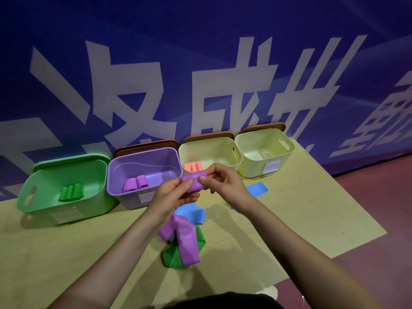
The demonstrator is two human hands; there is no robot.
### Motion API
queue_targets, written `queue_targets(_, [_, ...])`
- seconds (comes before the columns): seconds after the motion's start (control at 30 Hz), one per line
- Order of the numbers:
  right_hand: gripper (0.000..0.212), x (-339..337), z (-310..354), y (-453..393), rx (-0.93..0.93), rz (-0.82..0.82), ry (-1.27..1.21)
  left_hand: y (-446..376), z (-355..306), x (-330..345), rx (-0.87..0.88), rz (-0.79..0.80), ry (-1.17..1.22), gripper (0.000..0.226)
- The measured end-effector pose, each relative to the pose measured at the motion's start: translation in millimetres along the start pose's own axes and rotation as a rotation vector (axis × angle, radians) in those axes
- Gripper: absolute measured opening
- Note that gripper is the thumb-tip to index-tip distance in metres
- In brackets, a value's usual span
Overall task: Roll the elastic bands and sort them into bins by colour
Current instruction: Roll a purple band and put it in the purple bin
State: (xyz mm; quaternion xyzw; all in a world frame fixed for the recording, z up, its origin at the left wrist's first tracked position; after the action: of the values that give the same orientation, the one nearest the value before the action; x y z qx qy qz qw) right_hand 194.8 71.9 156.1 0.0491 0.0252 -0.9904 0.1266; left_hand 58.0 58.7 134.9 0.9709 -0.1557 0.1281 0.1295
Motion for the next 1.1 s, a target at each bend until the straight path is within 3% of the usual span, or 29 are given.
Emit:
queue_targets(0.1, [0.011, 4.7, 8.1, -3.2, -0.055, 0.000, -0.044, -0.9, 8.1, 6.2, -0.011, -0.044, 0.282, 0.016])
queue_targets(0.23, [0.017, 9.8, -0.3, -7.6, -0.052, -0.097, -0.062, 0.8, 36.2, 24.3, -0.203, -0.061, 0.832, 0.018])
queue_targets(0.33, [0.027, 8.3, -12.5, -4.9, -0.015, -0.138, -0.061, 5.5, 55.8, 30.3, -0.274, -0.079, 0.991, 0.023])
queue_targets(0.43, [0.027, 4.8, -20.2, 1.0, 0.008, -0.115, -0.061, 2.1, 59.5, 21.0, -0.254, -0.063, 0.840, 0.028])
queue_targets(0.6, [0.027, -3.0, -25.3, 4.2, 0.060, -0.032, -0.009, -5.2, 37.8, 2.0, -0.216, 0.114, 0.170, 0.025])
queue_targets(0.77, [0.033, -8.4, -18.6, -2.8, 0.104, 0.052, 0.078, -10.8, 21.1, -7.3, -0.185, 0.135, -0.132, 0.007])
queue_targets(0.8, [0.035, -9.1, -18.4, -4.6, 0.109, 0.049, 0.069, -12.5, 19.4, -8.7, -0.168, 0.127, -0.184, 0.012])
queue_targets(0.87, [0.038, -9.6, -18.5, -7.7, 0.114, 0.023, 0.022, -16.6, 16.7, -11.3, -0.124, 0.120, -0.204, 0.024])
queue_targets(1.0, [0.036, -0.8, -25.3, -16.6, 0.138, -0.060, -0.144, -24.9, 12.8, -21.6, 0.016, 0.007, -0.128, 0.019])
queue_targets(1.1, [0.023, 16.2, -33.4, -28.6, 0.179, -0.059, -0.184, -29.5, 15.3, -33.0, 0.074, -0.104, -0.045, 0.018])
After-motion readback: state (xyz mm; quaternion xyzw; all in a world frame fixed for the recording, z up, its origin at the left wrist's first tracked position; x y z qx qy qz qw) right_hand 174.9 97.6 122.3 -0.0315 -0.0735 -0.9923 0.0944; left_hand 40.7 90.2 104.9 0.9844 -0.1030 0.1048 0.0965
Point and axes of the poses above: each hand's wrist, its own y-axis away from the middle knuckle, its own x-axis out of the palm, z = x × y, the point moved 8 cm from there along -y, towards the middle knuckle, and after that the axes turned 8 degrees about z, right-handed, at the moved point
